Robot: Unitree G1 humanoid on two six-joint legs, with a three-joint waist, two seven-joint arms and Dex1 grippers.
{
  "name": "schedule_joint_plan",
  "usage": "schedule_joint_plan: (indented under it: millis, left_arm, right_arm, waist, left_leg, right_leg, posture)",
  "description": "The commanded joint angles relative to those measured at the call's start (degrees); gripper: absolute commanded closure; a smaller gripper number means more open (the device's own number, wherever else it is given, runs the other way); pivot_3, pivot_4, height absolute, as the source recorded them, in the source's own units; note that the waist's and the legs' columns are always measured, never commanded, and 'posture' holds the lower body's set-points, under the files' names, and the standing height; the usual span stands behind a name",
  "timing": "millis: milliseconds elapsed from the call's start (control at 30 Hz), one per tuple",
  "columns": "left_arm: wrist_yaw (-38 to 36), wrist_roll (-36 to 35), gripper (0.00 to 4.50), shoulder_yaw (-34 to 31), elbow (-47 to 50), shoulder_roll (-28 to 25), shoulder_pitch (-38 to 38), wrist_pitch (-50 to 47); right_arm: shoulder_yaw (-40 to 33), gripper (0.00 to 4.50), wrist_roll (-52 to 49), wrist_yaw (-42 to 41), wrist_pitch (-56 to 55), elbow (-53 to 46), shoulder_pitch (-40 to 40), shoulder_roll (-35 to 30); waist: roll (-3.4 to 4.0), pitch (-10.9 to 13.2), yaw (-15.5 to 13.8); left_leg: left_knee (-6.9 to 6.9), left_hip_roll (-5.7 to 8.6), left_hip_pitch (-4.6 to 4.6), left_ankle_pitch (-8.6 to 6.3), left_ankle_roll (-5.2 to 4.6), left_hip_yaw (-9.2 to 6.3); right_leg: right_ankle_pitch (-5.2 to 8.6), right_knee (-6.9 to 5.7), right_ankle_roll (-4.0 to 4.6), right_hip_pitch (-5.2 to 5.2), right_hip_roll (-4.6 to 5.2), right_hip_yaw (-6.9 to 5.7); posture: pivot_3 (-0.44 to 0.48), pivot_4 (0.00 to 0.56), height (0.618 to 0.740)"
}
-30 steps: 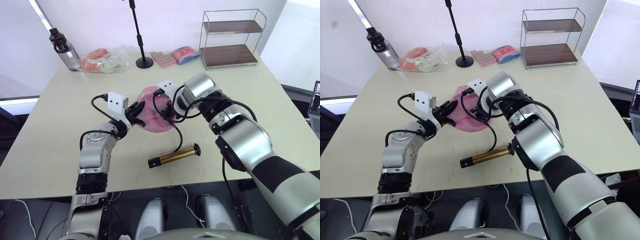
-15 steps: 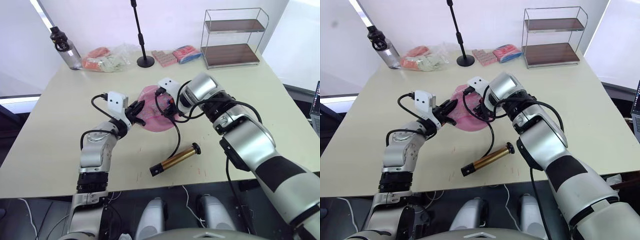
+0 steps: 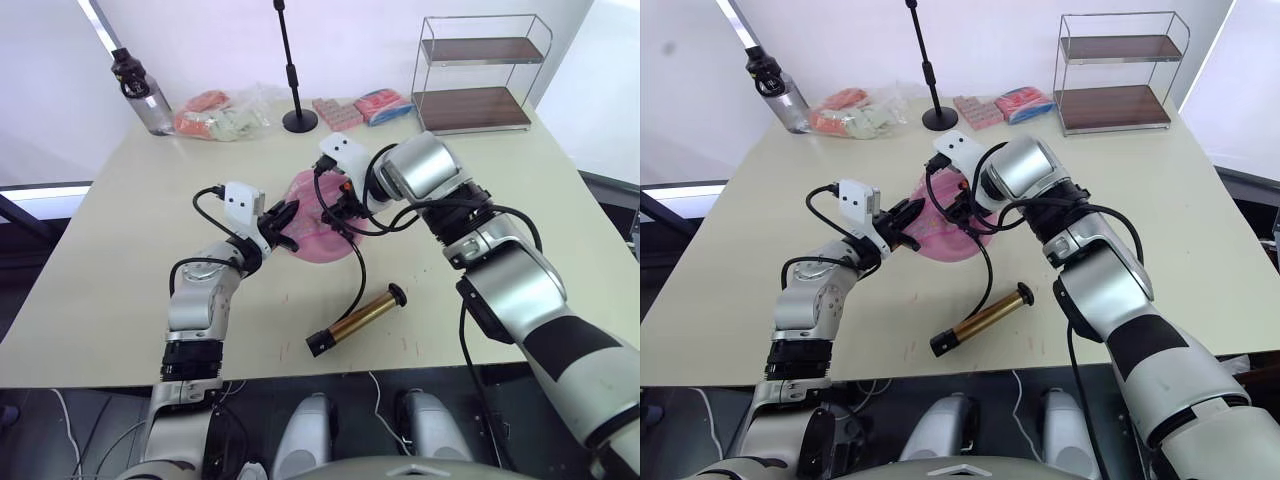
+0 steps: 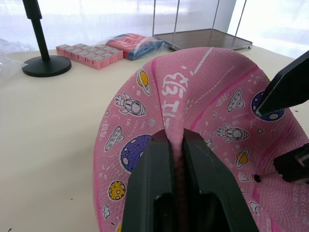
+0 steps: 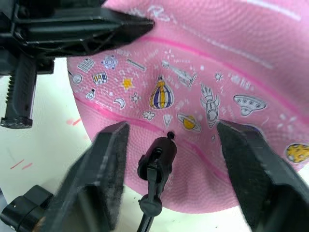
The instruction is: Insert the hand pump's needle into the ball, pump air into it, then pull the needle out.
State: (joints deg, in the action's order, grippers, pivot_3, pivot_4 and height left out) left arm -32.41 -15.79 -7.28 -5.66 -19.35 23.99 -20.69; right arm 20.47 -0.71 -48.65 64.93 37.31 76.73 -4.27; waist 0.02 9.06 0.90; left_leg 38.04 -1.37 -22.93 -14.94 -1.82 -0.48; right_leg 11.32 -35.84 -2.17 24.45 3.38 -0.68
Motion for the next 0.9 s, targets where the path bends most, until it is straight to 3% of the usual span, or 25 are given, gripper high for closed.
schedule_joint_plan:
  millis: [33, 567, 900]
  left_arm:
    - [-0.45, 1.64, 4.50, 3.86, -4.46, 0.90, -2.29, -2.14]
    - [-0.32, 1.48, 4.50, 3.83, -4.74, 0.64, -1.98, -1.94]
    - [-0.51, 1.65, 4.50, 4.09, -5.00, 0.63, -1.74, -1.76]
  right_arm:
    - [-0.08, 1.68, -1.22, -0.40, 0.64, -4.91, -0.45, -1.50]
    - [-0.94, 1.68, -5.87, 4.25, 6.37, -28.44, -11.28, -8.07]
    - [-0.48, 1.68, -6.36, 11.84, 8.19, -28.58, -15.16, -5.75]
  waist:
    - [0.00, 0.00, -0.08]
    - [-0.01, 0.01, -0.21]
    - [-0.02, 0.01, -0.19]
  left_leg:
    - [0.00, 0.06, 0.00, 0.00, 0.00, 0.01]
    - [0.00, 0.27, -0.02, 0.01, 0.00, 0.04]
    - [0.01, 0.27, 0.01, 0.01, 0.00, 0.06]
  right_leg:
    - [0.02, 0.00, -0.03, 0.00, 0.08, 0.00]
    - [0.06, -0.01, -0.33, -0.06, 0.30, -0.04]
    - [0.07, -0.01, -0.31, -0.10, 0.30, -0.06]
  posture:
    - [0.000, 0.150, 0.740]
    - [0.000, 0.150, 0.740]
    - [0.000, 0.150, 0.740]
